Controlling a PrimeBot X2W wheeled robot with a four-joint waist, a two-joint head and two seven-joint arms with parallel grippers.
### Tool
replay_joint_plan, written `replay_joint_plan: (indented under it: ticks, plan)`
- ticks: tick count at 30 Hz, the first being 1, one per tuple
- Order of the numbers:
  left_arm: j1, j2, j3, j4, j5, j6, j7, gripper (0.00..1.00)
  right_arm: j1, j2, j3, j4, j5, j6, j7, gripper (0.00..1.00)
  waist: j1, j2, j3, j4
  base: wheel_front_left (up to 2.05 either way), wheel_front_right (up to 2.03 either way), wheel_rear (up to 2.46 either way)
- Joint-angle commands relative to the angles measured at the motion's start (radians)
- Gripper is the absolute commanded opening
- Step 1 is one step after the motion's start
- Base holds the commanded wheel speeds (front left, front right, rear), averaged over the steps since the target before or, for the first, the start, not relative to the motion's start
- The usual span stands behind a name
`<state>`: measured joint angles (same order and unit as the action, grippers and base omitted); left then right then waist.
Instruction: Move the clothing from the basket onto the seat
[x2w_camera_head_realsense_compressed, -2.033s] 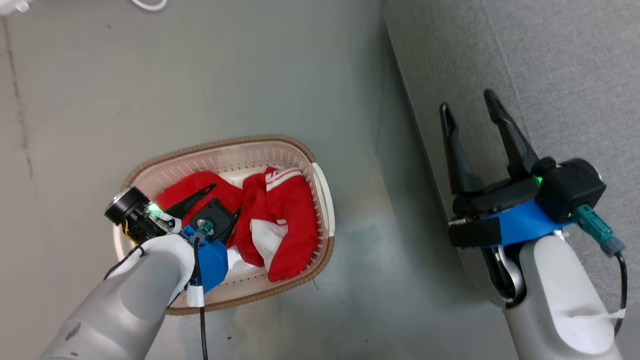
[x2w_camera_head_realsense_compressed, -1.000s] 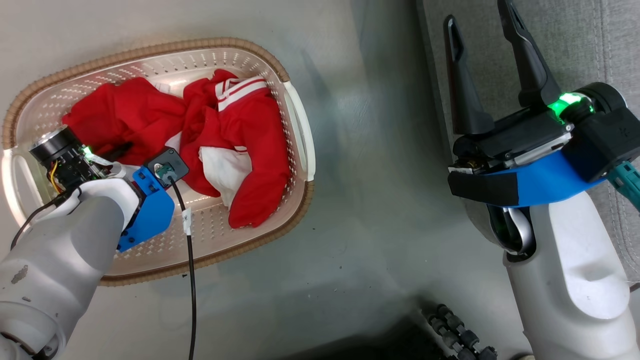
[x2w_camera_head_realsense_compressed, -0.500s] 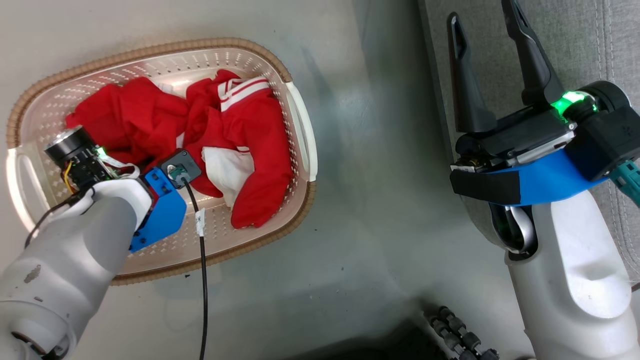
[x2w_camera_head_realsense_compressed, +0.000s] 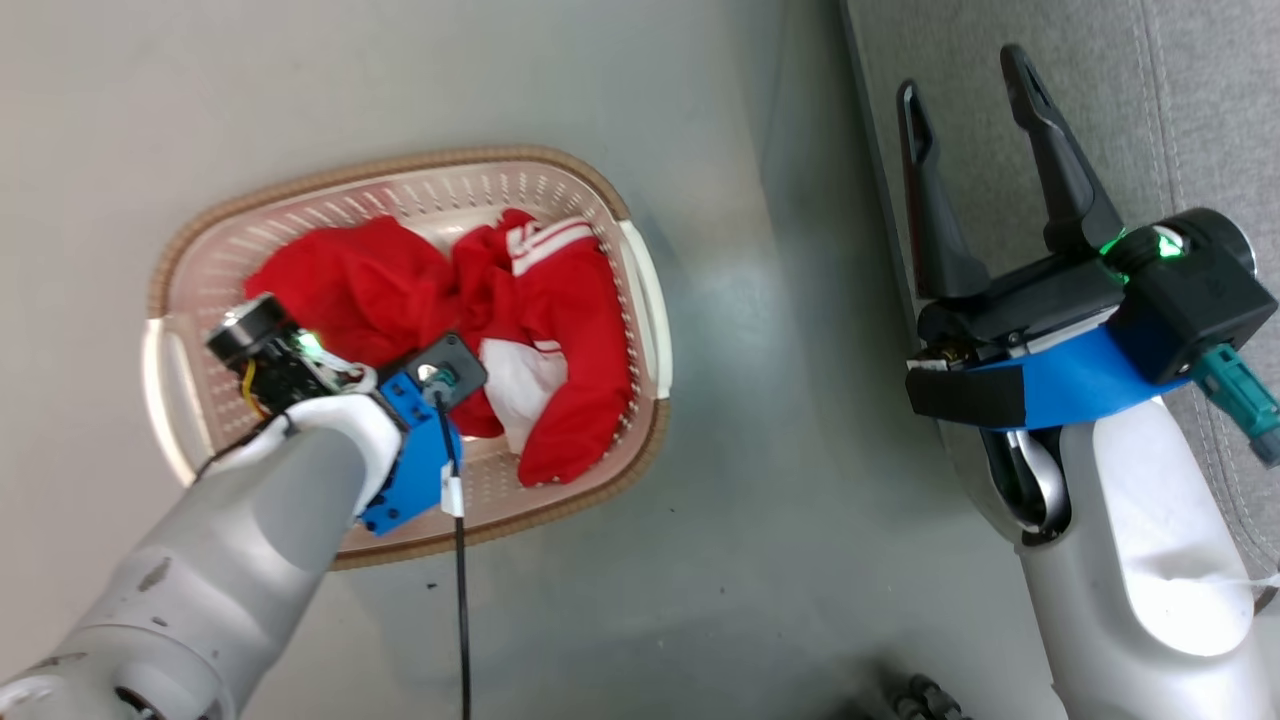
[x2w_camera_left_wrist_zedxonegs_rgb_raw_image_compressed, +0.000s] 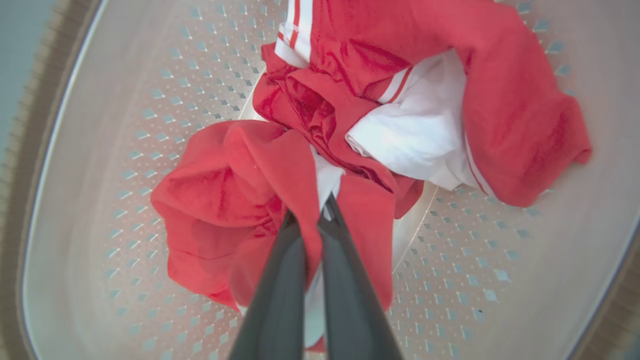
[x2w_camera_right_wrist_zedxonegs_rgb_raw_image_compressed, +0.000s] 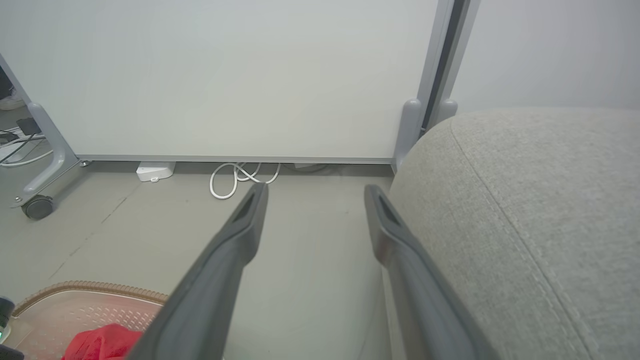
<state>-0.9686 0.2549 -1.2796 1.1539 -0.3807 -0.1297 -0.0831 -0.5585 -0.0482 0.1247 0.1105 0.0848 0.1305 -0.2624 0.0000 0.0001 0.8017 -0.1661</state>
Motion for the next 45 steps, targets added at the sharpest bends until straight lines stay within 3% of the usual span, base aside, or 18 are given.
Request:
replay_joint_plan:
  ticks: [1, 11, 22, 33, 45]
  plan:
    - [0.007, -0.009, -0.004, -0.006, -0.009, -0.001, -0.013, 0.00, 0.015, -0.004, -0.003, 0.005, -0.011, 0.000, -0.004, 1.00, 0.0000, -0.0001, -0.042, 0.030, 0.00, 0.00, 0.00]
    - [0.056, -0.086, -0.003, -0.027, -0.096, -0.001, -0.141, 0.00, 0.084, -0.004, -0.030, 0.037, -0.051, 0.000, -0.004, 1.00, 0.0000, -0.0001, -0.201, 0.117, 0.00, 0.00, 0.00]
    - [0.087, -0.115, 0.038, -0.106, -0.170, -0.001, -0.183, 0.00, 0.176, -0.015, -0.055, 0.067, -0.058, 0.000, -0.004, 1.00, 0.0000, -0.0001, -0.366, 0.179, 0.00, 0.00, 0.00]
    - [0.149, -0.084, 0.188, -0.307, -0.129, 0.026, -0.183, 0.00, 0.270, -0.012, -0.069, 0.090, -0.051, 0.000, -0.004, 1.00, 0.0000, -0.0001, -0.518, 0.201, 0.00, 0.00, 0.00]
    - [0.159, -0.118, 0.286, -0.436, -0.085, 0.030, -0.183, 0.00, 0.362, -0.007, -0.083, 0.109, -0.043, 0.000, -0.004, 1.00, 0.0000, -0.0001, -0.647, 0.215, 0.00, 0.00, 0.00]
